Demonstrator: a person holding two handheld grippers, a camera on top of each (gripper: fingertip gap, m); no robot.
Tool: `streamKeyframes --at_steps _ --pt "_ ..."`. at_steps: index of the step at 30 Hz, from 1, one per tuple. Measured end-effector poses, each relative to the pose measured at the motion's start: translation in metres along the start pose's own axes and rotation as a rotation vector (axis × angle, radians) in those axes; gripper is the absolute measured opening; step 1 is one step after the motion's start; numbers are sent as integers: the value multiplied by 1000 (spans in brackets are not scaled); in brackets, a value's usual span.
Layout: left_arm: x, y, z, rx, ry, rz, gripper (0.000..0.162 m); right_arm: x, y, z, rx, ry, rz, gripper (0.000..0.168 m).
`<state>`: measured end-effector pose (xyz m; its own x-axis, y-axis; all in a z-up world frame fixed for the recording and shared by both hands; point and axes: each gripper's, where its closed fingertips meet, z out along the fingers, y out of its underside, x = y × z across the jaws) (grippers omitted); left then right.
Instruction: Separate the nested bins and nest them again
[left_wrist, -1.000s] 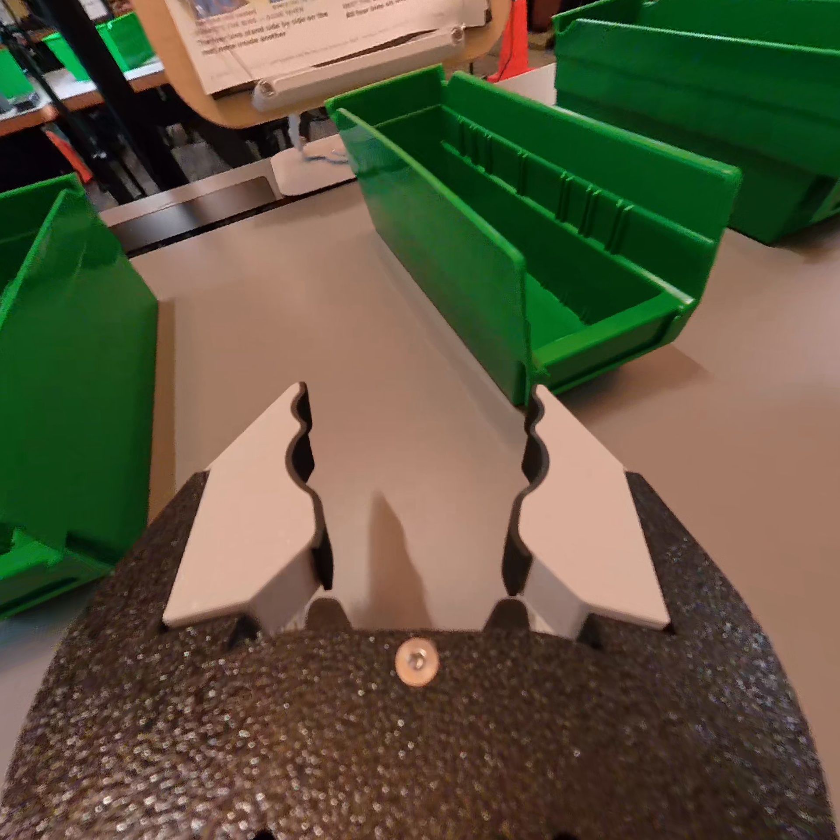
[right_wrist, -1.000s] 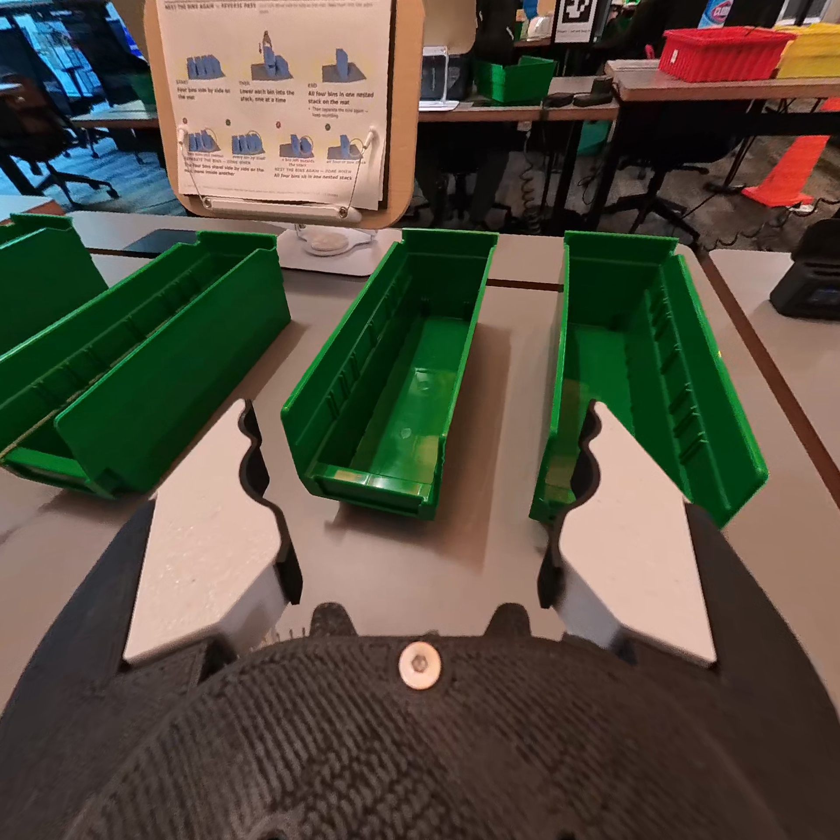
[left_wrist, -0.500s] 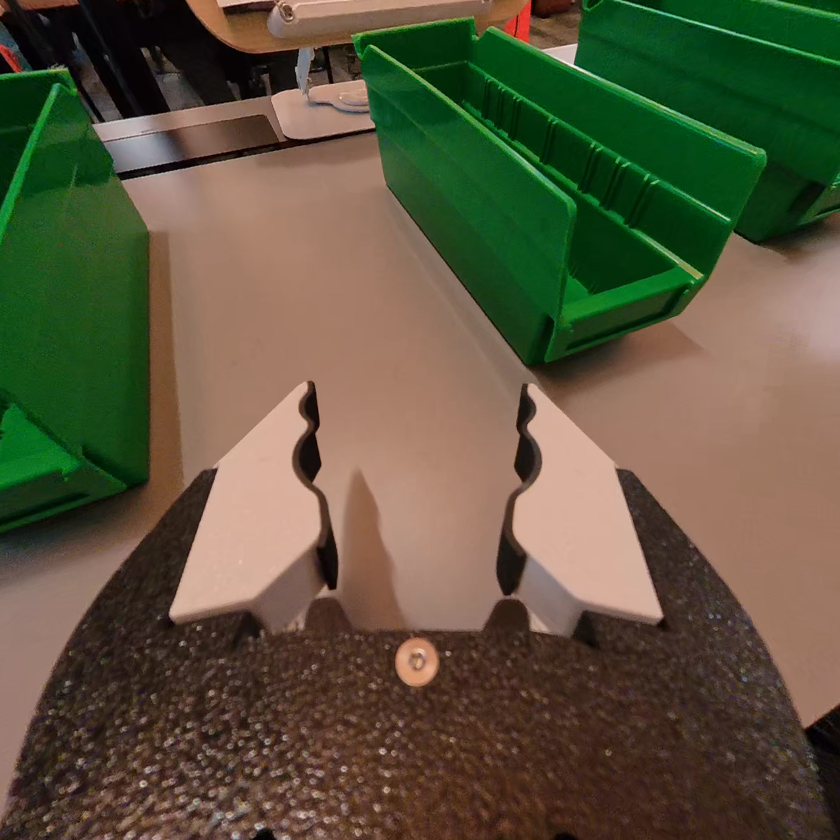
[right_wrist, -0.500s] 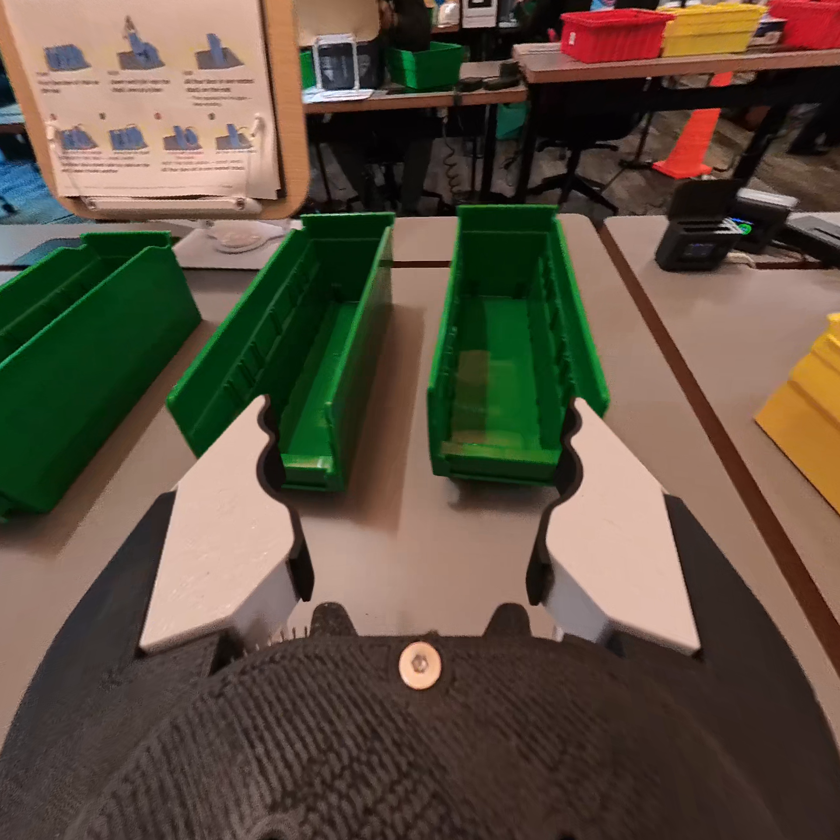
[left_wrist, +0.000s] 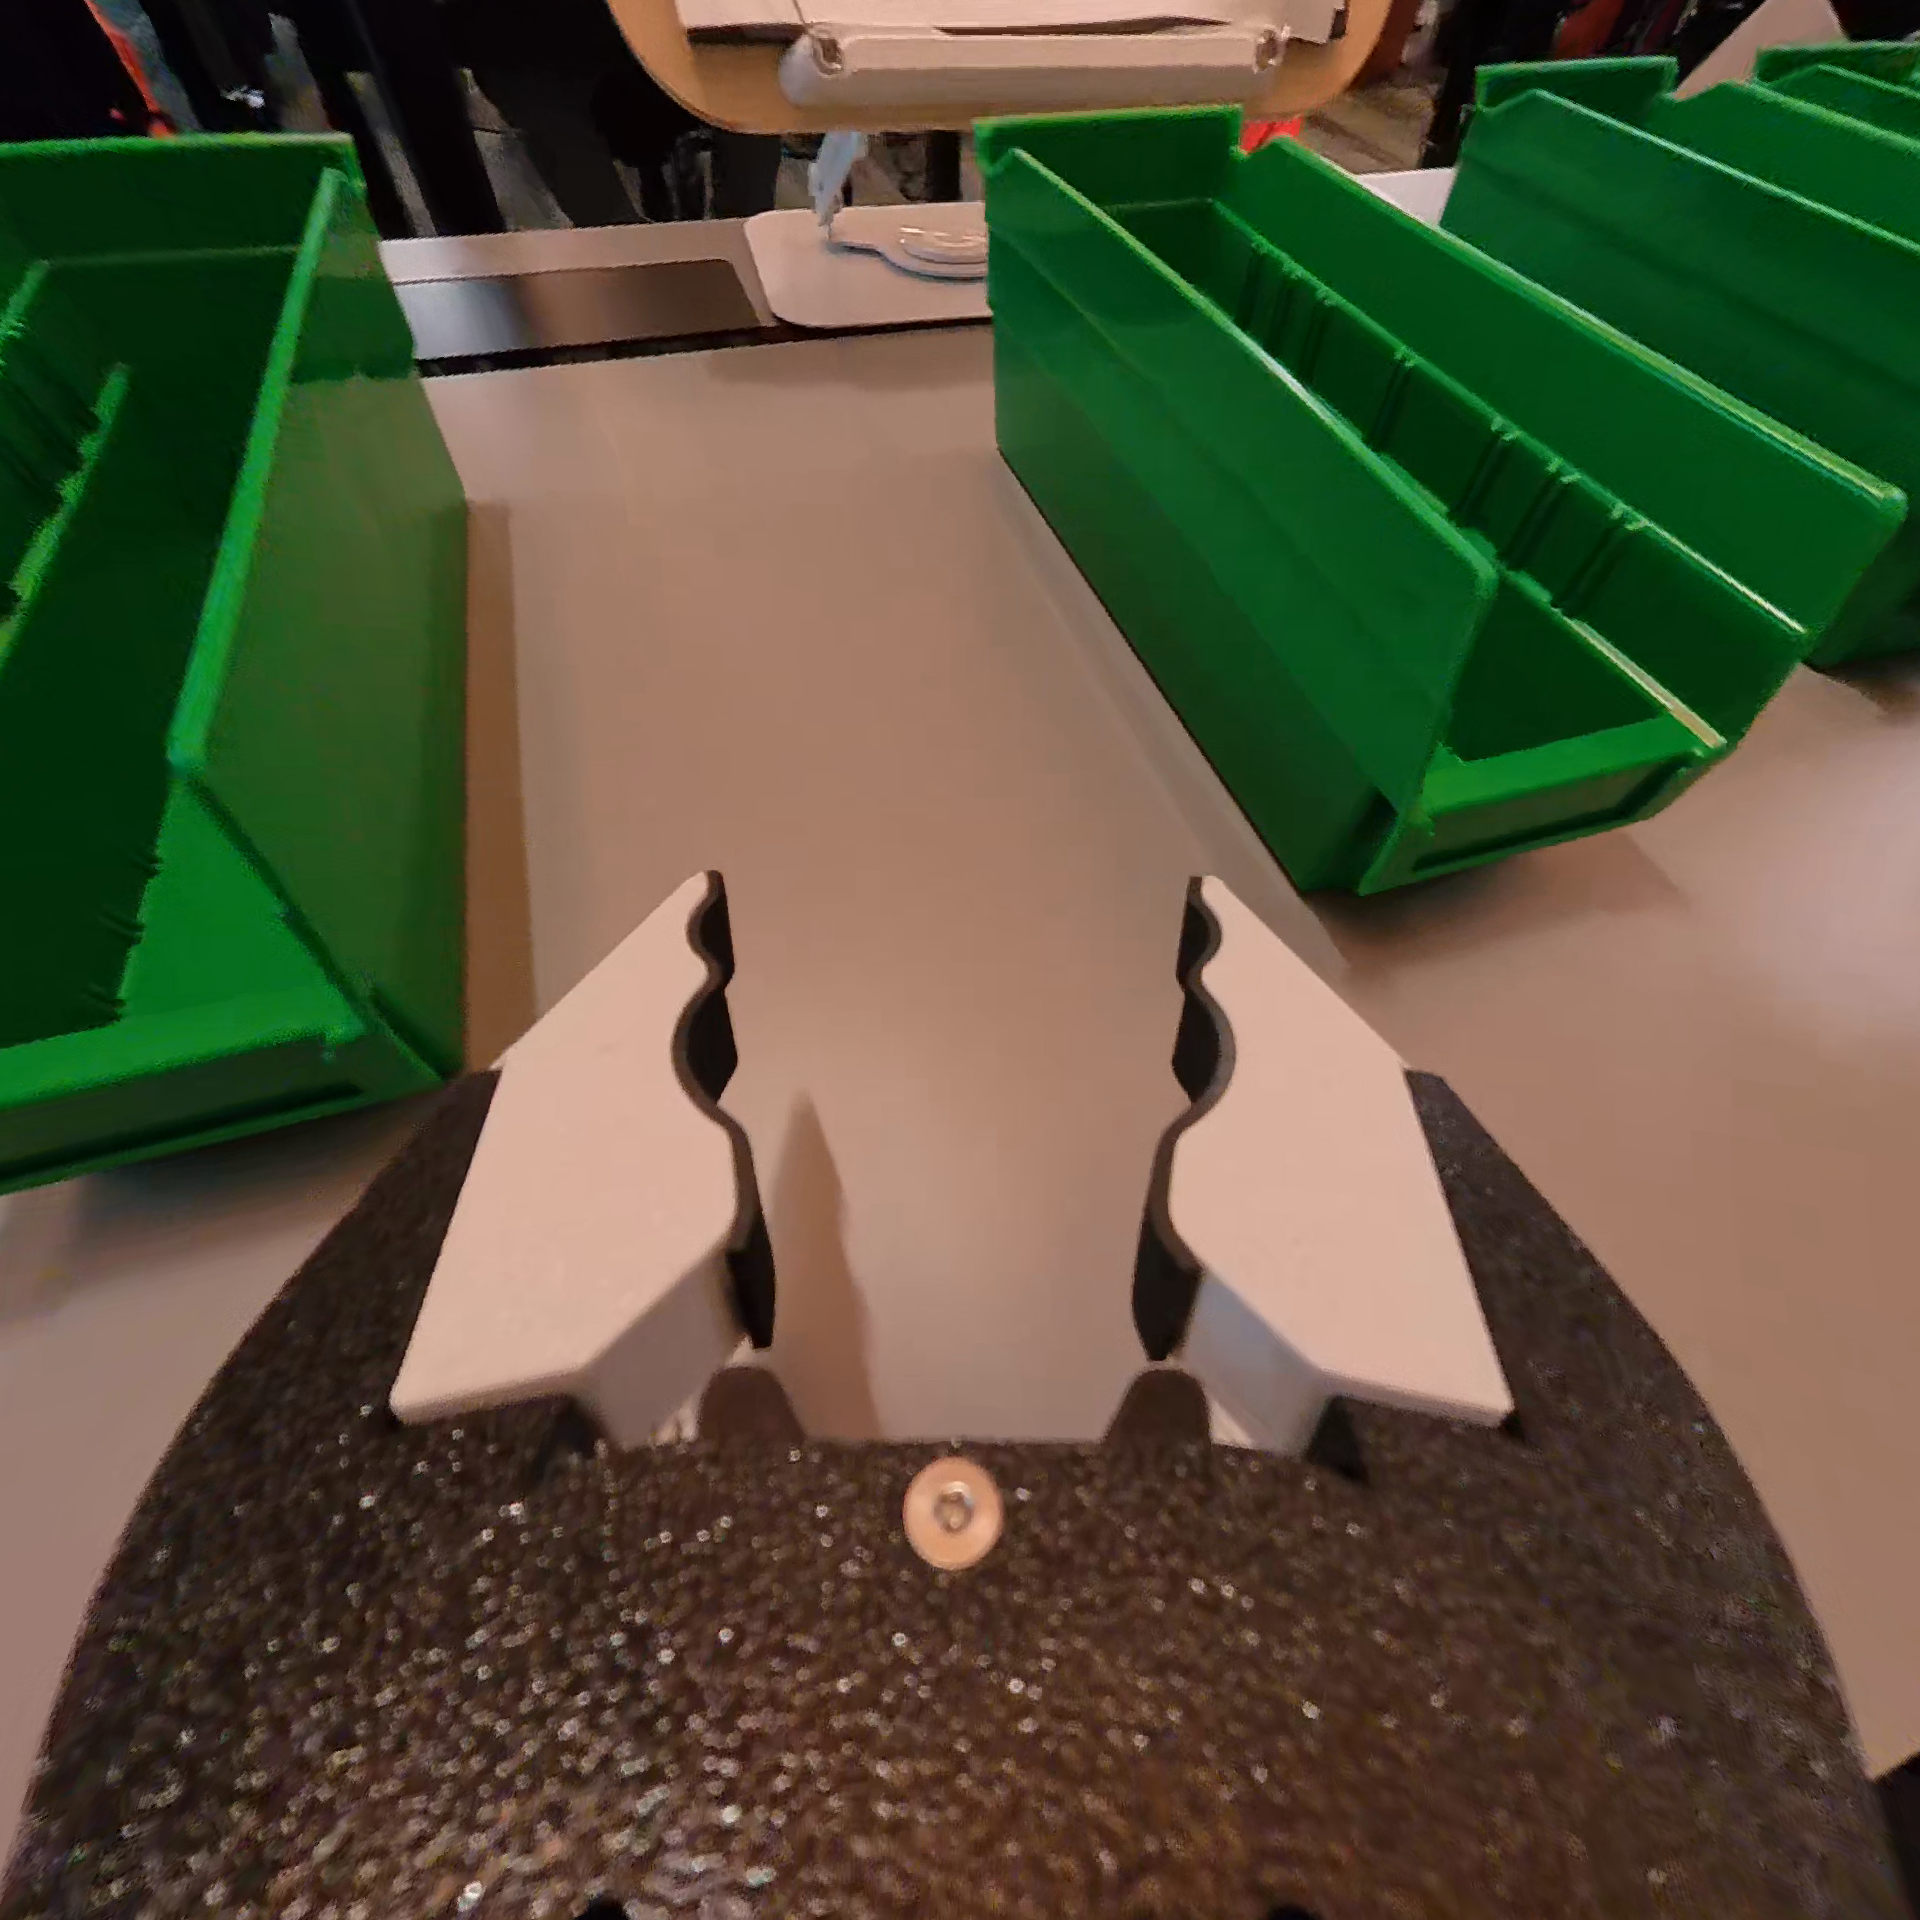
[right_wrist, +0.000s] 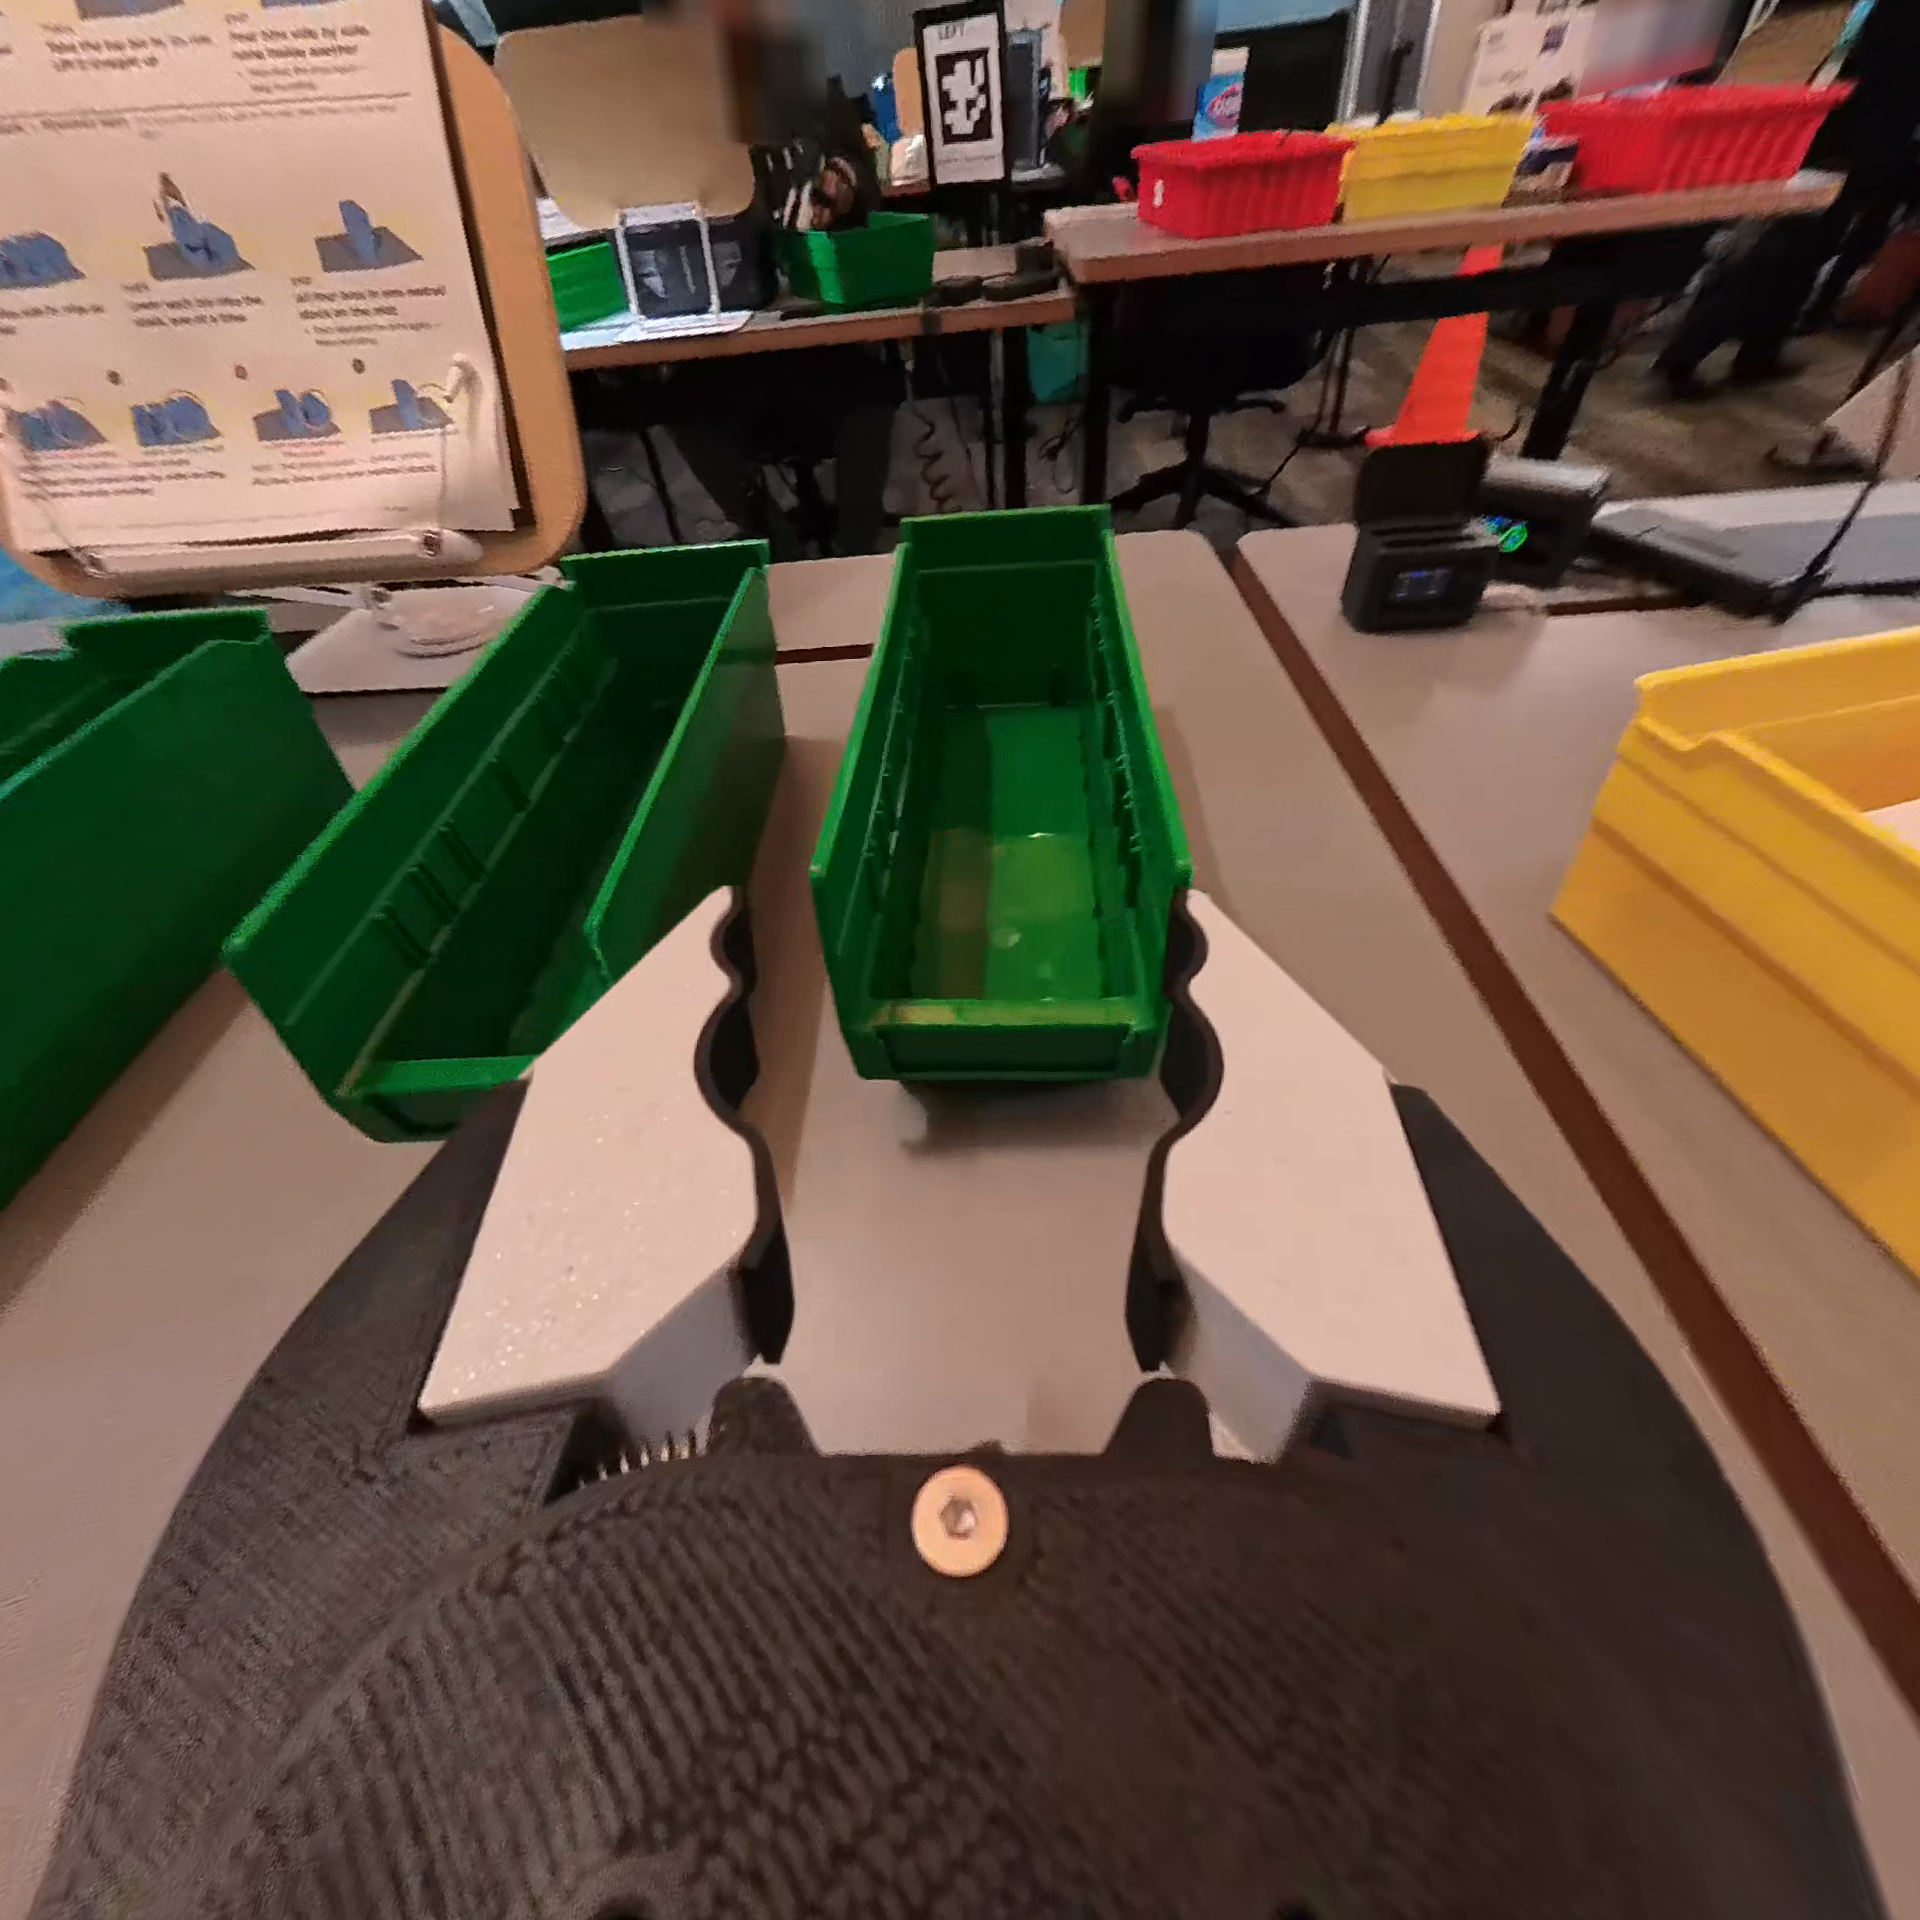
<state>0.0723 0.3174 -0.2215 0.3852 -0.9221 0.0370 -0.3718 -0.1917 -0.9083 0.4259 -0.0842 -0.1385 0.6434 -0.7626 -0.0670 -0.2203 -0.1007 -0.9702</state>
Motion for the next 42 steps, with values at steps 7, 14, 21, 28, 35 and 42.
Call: streamKeyframes --at_steps 7,14,21,28,35,42 --pt "-26 -26 -6 32 -44 -2 85 14 -30 -18 160 189 -232 88" --pt "-62 -58 -19 36 -149 43 96 15 -43 -23 259 254 -310 140" --pt "-149 -117 -15 -24 -260 2 116 8 -45 -21 258 266 -287 158" --pt "-182 -113 41 -363 -124 -90 126 -5 -45 -15 247 220 -260 158" --pt "-194 -96 72 -543 -122 -134 126 -8 -39 -8 227 200 -233 157" --pt "-201 -70 85 -645 -125 -166 126 -40 -33 -2 195 71 -224 151"
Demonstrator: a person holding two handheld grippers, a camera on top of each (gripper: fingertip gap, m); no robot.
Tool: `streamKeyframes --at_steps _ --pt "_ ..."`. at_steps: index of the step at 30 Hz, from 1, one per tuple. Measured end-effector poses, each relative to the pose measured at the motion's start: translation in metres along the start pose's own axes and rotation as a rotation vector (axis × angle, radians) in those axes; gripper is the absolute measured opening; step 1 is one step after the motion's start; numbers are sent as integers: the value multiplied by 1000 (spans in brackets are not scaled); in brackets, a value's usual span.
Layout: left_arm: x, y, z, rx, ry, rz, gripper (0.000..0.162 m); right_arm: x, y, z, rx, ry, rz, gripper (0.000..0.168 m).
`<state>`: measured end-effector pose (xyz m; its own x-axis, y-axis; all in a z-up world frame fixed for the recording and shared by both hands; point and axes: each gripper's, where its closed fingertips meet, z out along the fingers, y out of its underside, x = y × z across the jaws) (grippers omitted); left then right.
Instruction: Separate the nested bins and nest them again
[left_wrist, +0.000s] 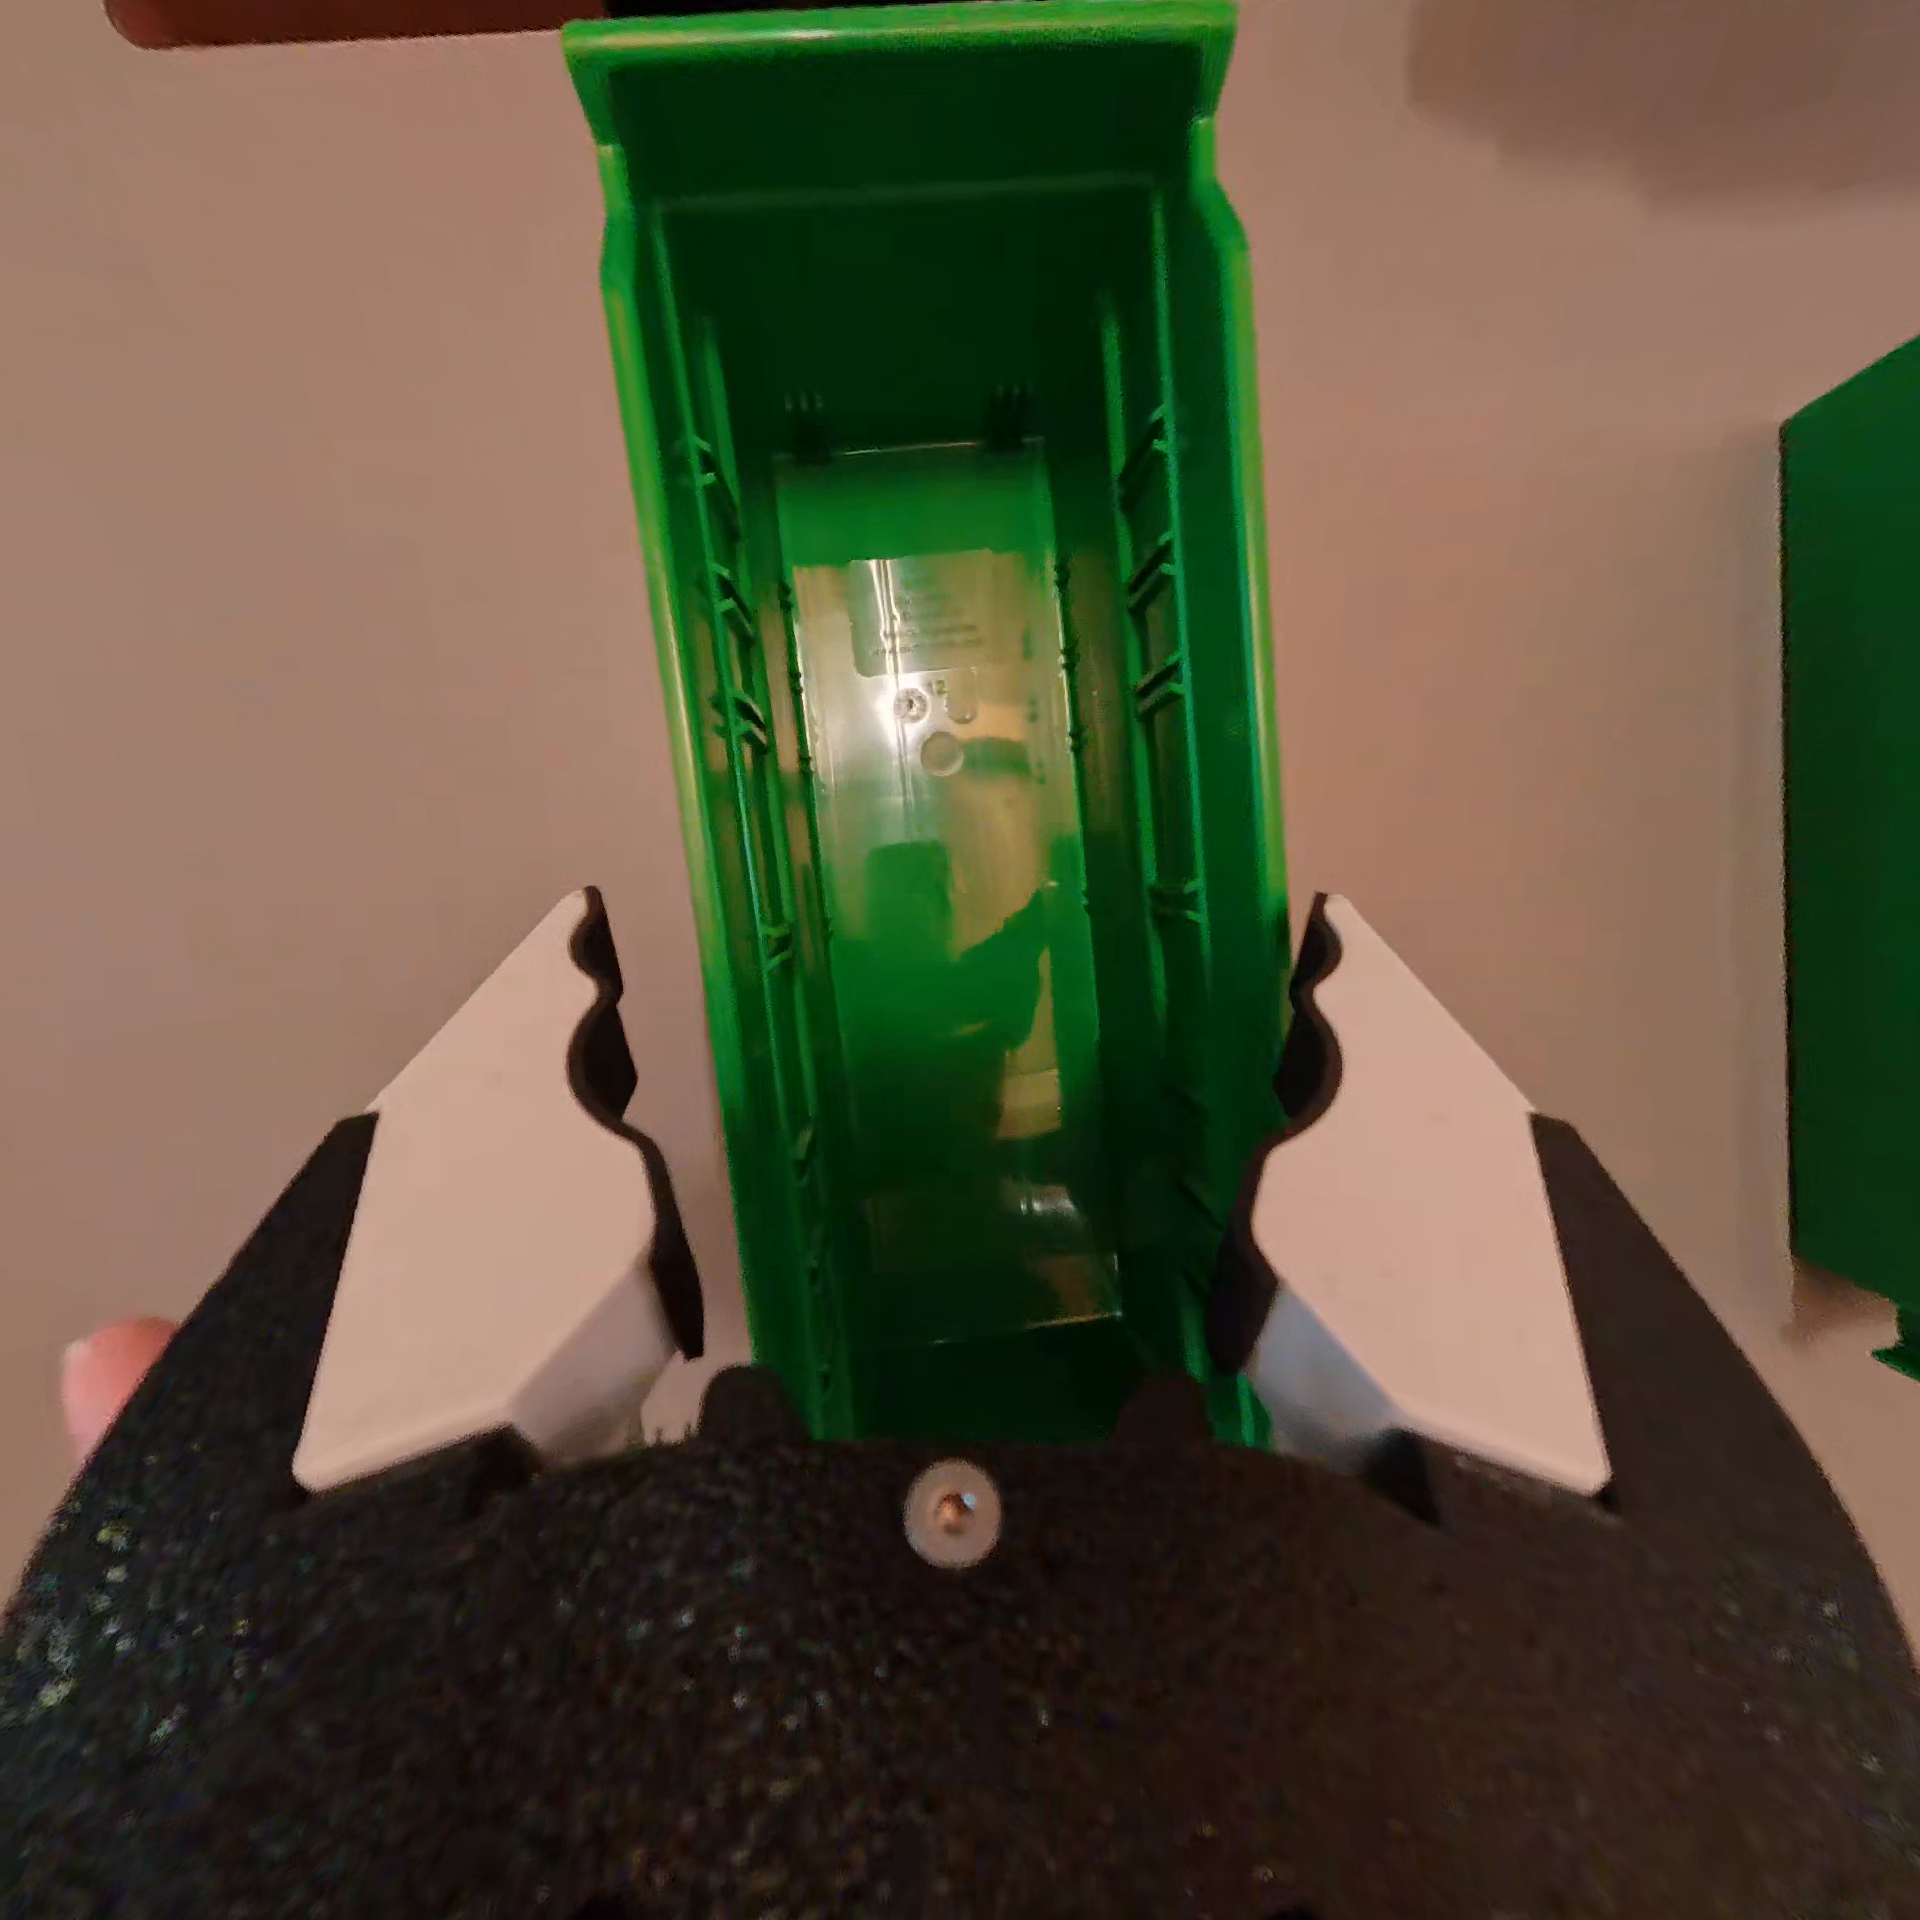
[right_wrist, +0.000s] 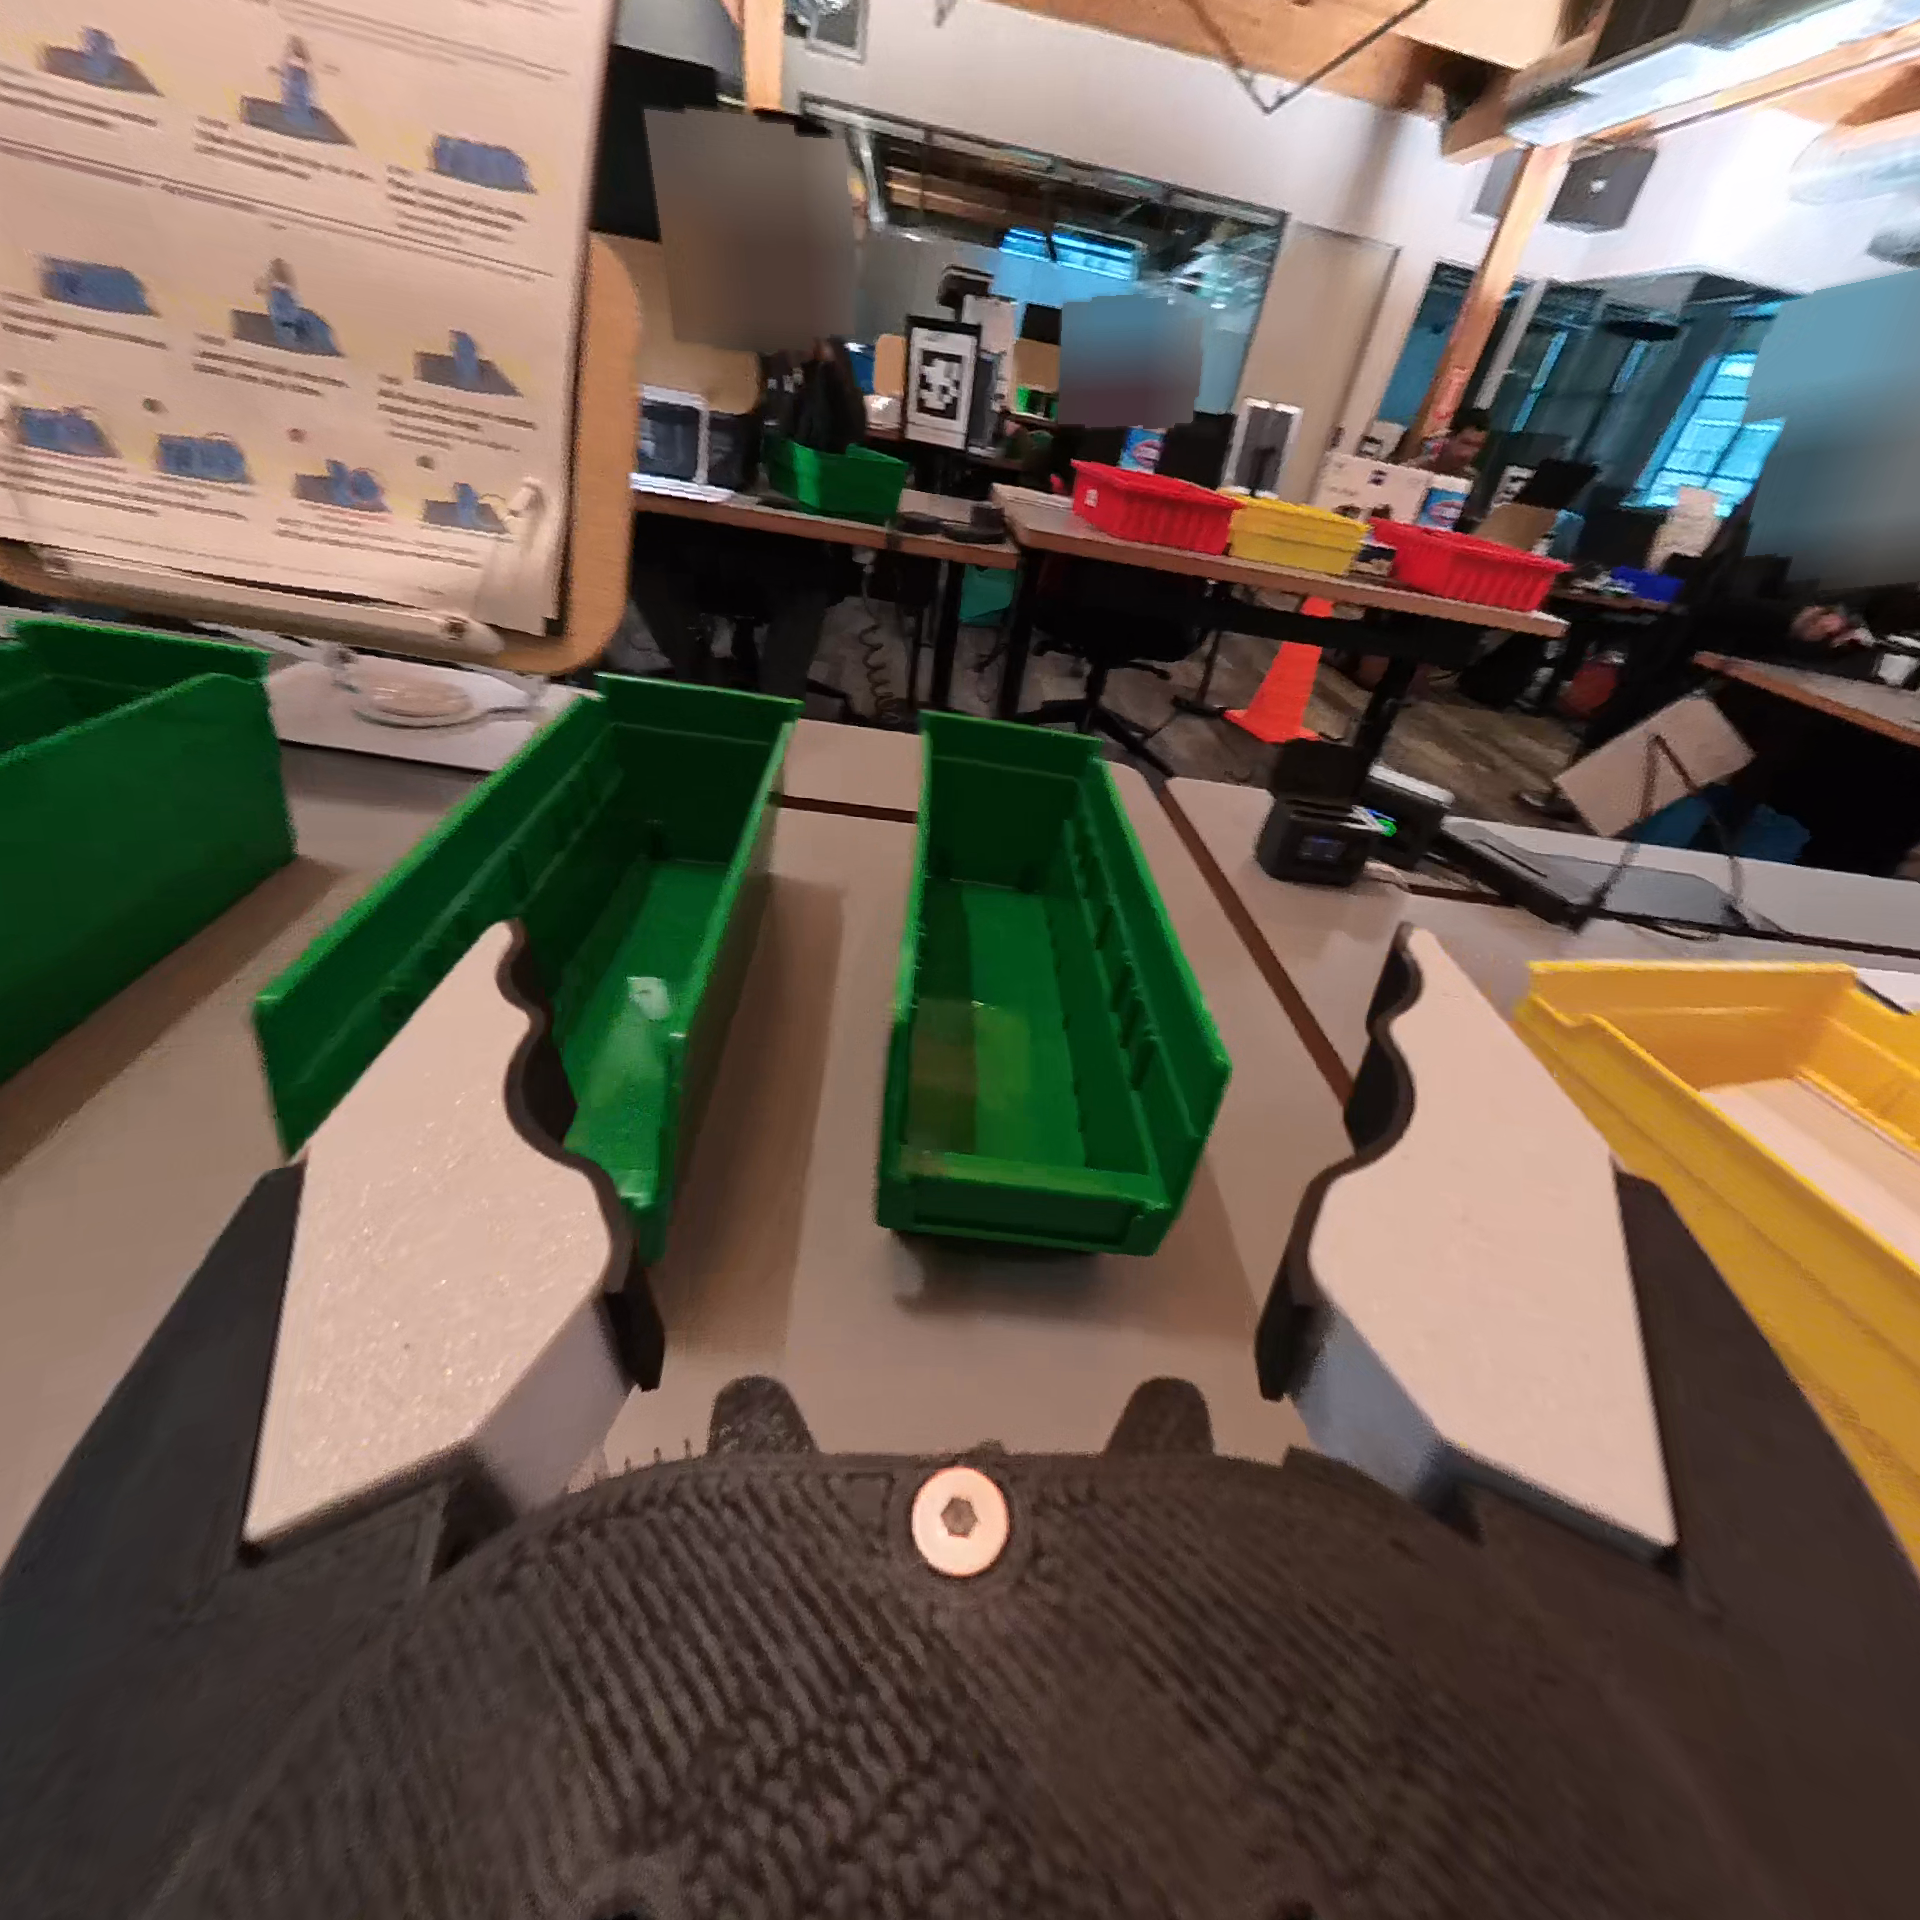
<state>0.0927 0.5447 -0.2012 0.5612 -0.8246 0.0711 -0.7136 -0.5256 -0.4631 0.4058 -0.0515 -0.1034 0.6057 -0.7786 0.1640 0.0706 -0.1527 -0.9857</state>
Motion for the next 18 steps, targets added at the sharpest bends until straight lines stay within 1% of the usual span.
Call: streamKeyframes --at_steps 4,7,8,15,18 --pt "0 3 10 -10 42 -50 131 -33 0 1 -36 -86 -48 150" --pt "8 7 15 -32 92 -80 125 -49 4 4 -58 -125 -56 150" --pt "8 8 17 -38 91 -80 125 -53 4 4 -61 -132 -54 150" --pt "8 9 16 -48 56 -77 124 -58 13 8 -94 -127 -72 147" --pt "8 16 17 -99 14 -46 128 -56 17 9 -105 -124 -52 146"
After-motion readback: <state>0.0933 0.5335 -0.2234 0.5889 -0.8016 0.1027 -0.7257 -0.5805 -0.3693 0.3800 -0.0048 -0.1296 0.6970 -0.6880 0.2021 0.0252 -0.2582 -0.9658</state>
